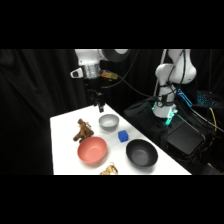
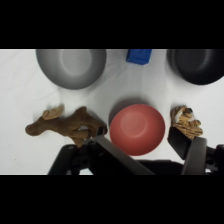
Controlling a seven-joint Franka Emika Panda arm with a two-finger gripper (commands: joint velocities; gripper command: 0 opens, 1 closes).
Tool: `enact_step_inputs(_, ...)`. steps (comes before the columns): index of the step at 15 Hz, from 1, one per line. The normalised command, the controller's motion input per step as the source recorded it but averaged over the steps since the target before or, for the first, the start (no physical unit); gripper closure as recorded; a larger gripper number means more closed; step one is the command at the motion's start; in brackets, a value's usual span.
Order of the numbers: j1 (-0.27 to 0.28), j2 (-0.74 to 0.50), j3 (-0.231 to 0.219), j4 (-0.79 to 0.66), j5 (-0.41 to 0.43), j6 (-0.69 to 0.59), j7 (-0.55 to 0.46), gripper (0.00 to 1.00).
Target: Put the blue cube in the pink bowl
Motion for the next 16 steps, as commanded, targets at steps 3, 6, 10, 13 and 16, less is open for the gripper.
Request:
enact_step_inputs(3, -0.018, -0.03, 0.026, -0.02, 0.003, 0.01, 0.04, 0.00)
enact_step_inputs(6, 0.012, -0.13, 0.032, -0.12, -0.070, 0.06, 0.16, 0.00)
enact_step_inputs(10, 0.038, -0.22, 0.038, -0.27, -0.106, 0.15, 0.25, 0.00)
enact_step_inputs(13, 0.046, -0.27, 0.044, -0.39, -0.091, 0.24, 0.23, 0.00)
enact_step_inputs(16, 0.042, -0.31, 0.040, -0.44, -0.080, 0.28, 0.20, 0.00)
